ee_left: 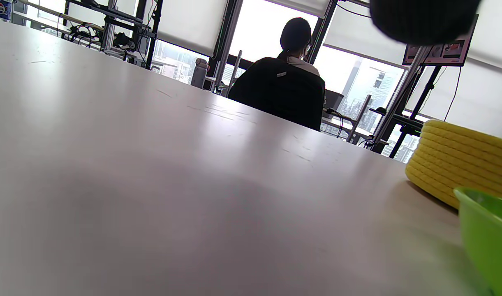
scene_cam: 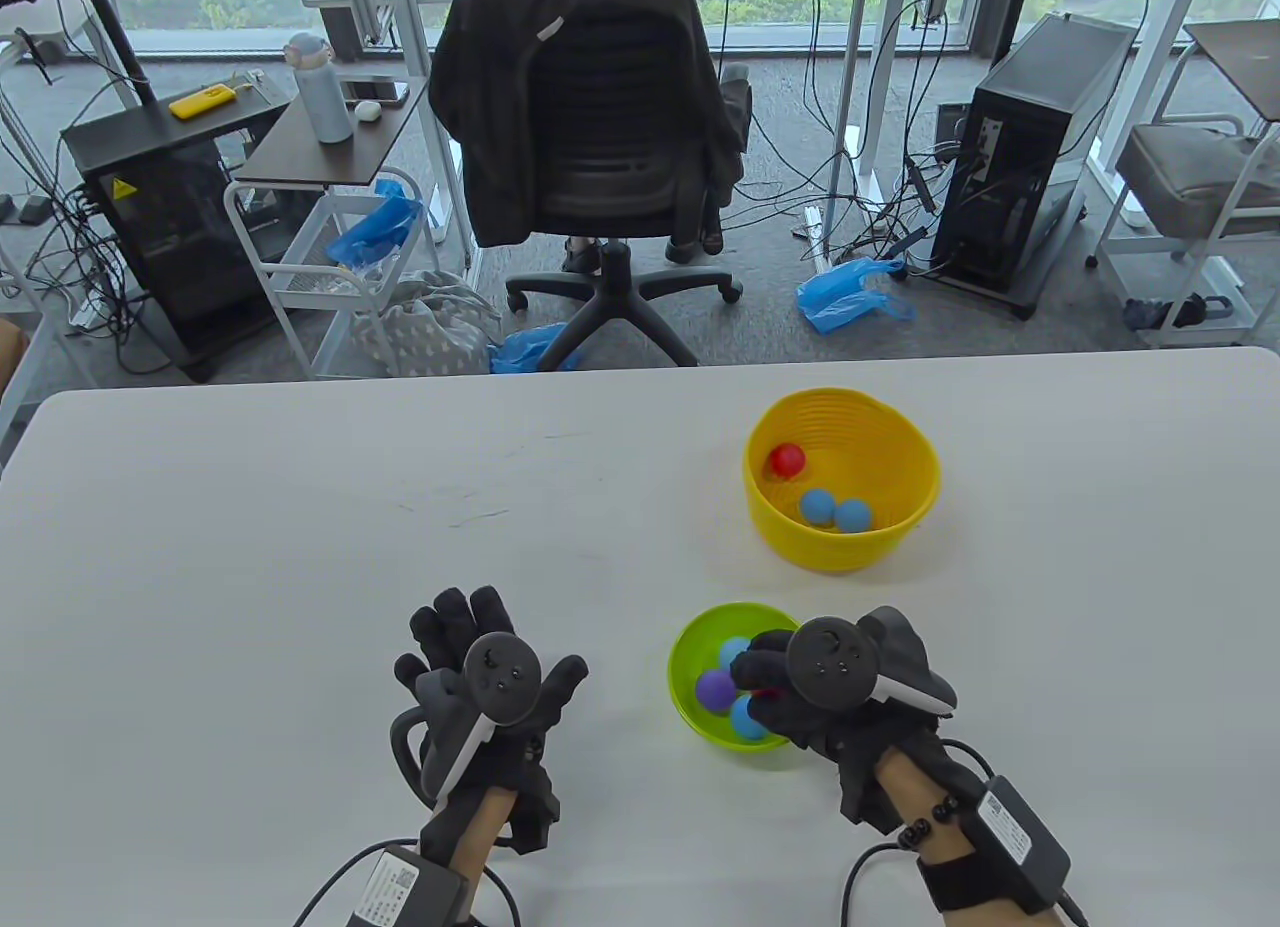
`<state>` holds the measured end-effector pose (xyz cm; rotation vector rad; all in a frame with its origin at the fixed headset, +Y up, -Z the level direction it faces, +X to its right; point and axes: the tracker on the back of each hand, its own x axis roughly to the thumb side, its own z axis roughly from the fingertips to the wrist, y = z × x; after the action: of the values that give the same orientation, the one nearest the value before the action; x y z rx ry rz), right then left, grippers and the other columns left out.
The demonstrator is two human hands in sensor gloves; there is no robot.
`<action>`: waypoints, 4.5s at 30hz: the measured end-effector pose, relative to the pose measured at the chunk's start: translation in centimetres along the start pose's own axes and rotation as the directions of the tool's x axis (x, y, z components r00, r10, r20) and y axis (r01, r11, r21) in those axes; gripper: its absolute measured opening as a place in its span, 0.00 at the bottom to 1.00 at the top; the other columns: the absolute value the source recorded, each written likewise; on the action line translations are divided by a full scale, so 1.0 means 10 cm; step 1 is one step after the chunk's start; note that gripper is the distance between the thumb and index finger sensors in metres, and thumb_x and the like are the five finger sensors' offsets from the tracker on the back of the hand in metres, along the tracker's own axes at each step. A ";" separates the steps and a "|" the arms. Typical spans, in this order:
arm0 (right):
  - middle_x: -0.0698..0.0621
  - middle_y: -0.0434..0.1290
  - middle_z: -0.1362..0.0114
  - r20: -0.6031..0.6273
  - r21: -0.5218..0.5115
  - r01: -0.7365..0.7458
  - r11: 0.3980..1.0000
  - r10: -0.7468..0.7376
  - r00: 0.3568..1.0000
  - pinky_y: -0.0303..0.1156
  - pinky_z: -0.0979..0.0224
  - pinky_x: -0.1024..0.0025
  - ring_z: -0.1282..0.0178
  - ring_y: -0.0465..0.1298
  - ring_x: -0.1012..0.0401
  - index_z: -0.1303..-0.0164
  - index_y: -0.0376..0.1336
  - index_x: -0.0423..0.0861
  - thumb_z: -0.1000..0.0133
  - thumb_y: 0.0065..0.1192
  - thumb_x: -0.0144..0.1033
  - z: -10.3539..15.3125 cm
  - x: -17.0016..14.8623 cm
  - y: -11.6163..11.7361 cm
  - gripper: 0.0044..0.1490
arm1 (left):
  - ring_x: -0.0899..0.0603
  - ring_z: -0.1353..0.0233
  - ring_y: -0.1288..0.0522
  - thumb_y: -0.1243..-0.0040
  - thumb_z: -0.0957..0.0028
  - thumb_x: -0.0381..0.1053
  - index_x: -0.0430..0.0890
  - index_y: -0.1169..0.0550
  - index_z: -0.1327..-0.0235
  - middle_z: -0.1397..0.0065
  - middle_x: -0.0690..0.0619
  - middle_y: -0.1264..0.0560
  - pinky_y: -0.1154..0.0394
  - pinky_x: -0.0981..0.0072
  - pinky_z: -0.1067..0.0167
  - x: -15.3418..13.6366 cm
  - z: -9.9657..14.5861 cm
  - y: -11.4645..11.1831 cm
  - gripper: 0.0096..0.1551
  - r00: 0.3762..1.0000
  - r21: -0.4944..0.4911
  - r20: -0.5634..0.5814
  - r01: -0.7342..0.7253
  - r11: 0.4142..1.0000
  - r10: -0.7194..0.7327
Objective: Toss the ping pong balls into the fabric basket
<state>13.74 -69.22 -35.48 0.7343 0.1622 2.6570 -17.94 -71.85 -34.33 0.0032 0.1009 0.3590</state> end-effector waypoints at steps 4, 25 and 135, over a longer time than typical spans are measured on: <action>0.39 0.71 0.24 0.059 -0.080 0.199 0.977 -0.195 0.979 0.78 0.38 0.46 0.40 0.81 0.42 0.30 0.67 0.45 0.45 0.74 0.40 0.08 -0.19 -0.17 0.33 | 0.23 0.18 0.68 0.42 0.51 0.70 0.38 0.57 0.17 0.15 0.33 0.66 0.66 0.19 0.30 0.00 0.00 0.00 0.65 1.000 -0.001 -0.001 0.001 1.000 -0.001; 0.39 0.71 0.26 0.233 -0.351 0.846 0.401 -0.838 0.494 0.82 0.42 0.54 0.44 0.83 0.48 0.26 0.63 0.44 0.40 0.69 0.46 0.30 -1.07 -0.37 0.35 | 0.23 0.18 0.68 0.42 0.51 0.70 0.38 0.57 0.17 0.15 0.33 0.66 0.66 0.19 0.30 0.01 0.01 0.01 0.65 1.000 -0.005 -0.006 0.014 1.000 -0.014; 0.36 0.68 0.21 -0.044 0.084 -0.106 0.991 0.110 0.993 0.73 0.33 0.41 0.34 0.76 0.38 0.32 0.70 0.45 0.43 0.69 0.42 -0.10 0.11 0.26 0.29 | 0.23 0.18 0.67 0.42 0.51 0.70 0.38 0.57 0.17 0.15 0.33 0.67 0.66 0.19 0.30 0.04 0.05 0.02 0.65 1.000 -0.001 0.009 -0.012 1.000 0.012</action>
<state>11.53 -71.16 -35.25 0.7237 0.2514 2.7871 -17.62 -71.50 -33.88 0.0049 0.0921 0.3713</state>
